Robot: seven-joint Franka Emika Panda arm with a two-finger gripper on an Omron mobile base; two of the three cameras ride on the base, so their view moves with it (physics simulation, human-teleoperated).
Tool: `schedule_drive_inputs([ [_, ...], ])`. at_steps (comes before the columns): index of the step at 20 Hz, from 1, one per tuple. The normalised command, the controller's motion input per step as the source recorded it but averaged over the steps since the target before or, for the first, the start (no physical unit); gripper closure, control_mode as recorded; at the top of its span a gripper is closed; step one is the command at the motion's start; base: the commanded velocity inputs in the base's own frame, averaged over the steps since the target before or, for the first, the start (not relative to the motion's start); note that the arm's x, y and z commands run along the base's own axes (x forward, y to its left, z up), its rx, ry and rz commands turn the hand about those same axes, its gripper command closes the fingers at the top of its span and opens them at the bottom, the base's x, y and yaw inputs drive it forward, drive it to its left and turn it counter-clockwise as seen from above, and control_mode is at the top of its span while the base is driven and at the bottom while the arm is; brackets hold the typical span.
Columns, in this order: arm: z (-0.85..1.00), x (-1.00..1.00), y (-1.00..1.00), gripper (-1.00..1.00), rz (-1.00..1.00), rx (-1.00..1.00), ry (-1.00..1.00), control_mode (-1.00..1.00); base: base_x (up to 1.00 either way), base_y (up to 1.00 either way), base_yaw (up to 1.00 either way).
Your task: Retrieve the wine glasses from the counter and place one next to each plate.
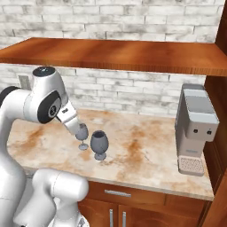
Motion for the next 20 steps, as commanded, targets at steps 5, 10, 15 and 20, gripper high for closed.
schedule_drive_inputs([
  [5, 0.0, -0.29, -0.22, -1.0, -0.6, 0.34, -0.12, -1.0, 0.0, 0.0, 0.0],
  [10, -0.06, -0.13, -0.28, -1.0, -0.56, 0.36, -0.21, -1.0, 0.0, 0.0, 0.0],
  [15, -0.2, -0.15, -0.7, -1.0, -0.31, 0.72, -0.04, -1.0, 0.0, 0.0, 0.0],
  [20, -0.28, 0.0, -0.51, -1.0, -0.14, 0.65, 0.0, -1.0, 0.0, 0.0, 0.0],
])
